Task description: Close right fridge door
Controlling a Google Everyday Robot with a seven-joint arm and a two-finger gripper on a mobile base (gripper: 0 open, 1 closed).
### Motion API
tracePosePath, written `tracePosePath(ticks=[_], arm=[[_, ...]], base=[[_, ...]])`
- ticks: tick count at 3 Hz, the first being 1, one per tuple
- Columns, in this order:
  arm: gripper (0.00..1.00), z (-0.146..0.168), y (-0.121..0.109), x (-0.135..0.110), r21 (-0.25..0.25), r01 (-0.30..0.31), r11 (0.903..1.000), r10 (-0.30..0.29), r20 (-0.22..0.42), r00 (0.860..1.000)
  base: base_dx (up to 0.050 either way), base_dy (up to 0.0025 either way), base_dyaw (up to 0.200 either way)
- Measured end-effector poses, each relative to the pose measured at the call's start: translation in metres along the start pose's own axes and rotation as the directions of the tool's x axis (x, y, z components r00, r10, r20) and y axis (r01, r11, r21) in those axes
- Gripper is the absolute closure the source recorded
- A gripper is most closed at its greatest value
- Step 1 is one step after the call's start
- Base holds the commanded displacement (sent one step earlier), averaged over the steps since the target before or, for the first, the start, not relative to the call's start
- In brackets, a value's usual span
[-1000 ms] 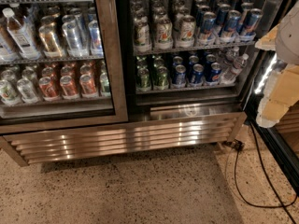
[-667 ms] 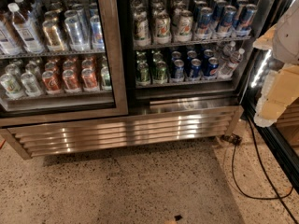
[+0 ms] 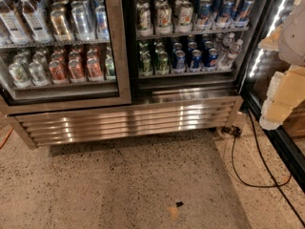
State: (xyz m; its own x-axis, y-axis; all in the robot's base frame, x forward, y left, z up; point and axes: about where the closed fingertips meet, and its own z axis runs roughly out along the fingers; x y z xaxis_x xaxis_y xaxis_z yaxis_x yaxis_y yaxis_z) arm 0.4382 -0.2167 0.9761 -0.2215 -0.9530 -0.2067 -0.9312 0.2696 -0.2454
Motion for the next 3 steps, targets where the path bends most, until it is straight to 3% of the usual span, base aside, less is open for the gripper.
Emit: tracePosePath(ticks=[1, 3], arm=[[0.0, 0.0, 0.0, 0.0, 0.0, 0.0, 1.0, 0.0, 0.0, 1.0], [0.0, 0.0, 0.0, 0.0, 0.0, 0.0, 1.0, 0.0, 0.0, 1.0]], base=[[-0.048, -0.00011, 0.001], [0.0, 0.00003, -0.194]])
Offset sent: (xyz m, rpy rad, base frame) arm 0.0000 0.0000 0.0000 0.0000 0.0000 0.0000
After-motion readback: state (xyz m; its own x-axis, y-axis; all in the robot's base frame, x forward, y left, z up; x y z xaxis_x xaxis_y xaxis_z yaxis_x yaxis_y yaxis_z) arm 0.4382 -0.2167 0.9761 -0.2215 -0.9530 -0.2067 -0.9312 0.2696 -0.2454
